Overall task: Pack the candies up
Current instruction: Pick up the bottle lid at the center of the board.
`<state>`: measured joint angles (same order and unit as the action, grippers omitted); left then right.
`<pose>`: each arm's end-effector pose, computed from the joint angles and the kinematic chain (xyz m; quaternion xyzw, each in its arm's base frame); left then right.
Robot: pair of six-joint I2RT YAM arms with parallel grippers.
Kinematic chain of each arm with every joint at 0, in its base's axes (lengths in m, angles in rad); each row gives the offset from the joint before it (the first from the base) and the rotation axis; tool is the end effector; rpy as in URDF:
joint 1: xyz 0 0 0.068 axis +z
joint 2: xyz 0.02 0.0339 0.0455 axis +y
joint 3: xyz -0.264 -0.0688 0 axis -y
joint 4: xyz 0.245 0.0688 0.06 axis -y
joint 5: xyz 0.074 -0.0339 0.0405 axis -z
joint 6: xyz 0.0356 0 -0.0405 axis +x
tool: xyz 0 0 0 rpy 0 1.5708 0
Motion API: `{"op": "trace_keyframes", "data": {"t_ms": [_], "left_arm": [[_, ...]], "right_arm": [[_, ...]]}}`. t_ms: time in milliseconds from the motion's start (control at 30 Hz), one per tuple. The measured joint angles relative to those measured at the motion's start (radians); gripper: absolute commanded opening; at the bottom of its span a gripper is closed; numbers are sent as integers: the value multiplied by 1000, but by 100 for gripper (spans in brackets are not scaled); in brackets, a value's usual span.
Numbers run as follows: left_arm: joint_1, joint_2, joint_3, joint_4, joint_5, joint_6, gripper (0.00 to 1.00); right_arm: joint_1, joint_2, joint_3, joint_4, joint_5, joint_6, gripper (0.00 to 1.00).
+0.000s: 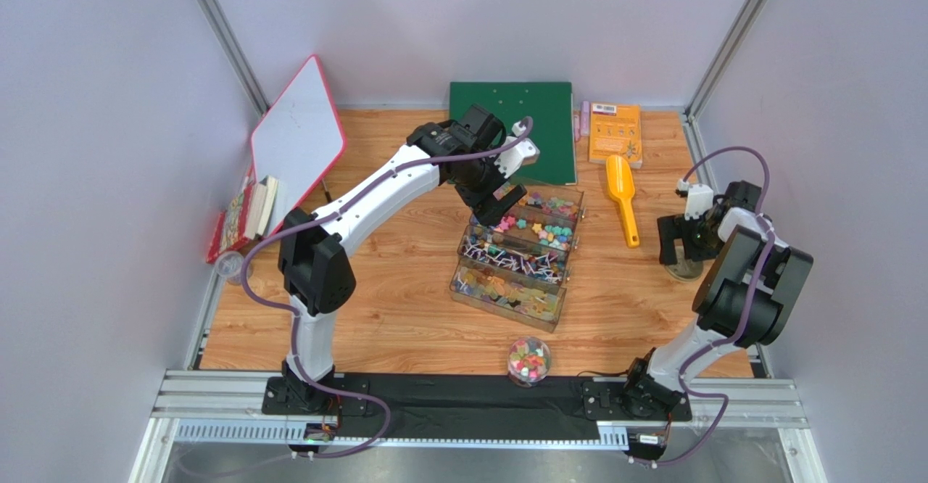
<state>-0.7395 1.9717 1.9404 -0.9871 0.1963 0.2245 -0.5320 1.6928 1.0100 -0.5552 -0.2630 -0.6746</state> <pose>0.3107 -0.2928 0.3162 0.4675 0.8360 -0.1603 0.2384 0.2766 -0.1520 0.1651 -0.0913 0.9736 0.0133 0.2086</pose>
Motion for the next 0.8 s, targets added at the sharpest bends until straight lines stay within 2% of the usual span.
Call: {"op": "trace_keyframes", "data": {"t_ms": [100, 233, 267, 333, 633, 800], "left_arm": [[0, 0, 0, 0, 0, 0, 100], [0, 0, 0, 0, 0, 0, 100], [0, 0, 0, 0, 0, 0, 100], [0, 0, 0, 0, -1, 0, 100], [0, 0, 0, 3, -21, 1, 100], [8, -1, 0, 4, -35, 5, 100]], "right_arm": [[0, 0, 0, -10, 0, -4, 99], [0, 0, 0, -27, 0, -11, 90], [0, 0, 0, -33, 0, -14, 84], [1, 0, 0, -37, 0, -19, 81], [22, -29, 0, -73, 5, -51, 79], [68, -146, 10, -169, -4, -85, 79]]}}
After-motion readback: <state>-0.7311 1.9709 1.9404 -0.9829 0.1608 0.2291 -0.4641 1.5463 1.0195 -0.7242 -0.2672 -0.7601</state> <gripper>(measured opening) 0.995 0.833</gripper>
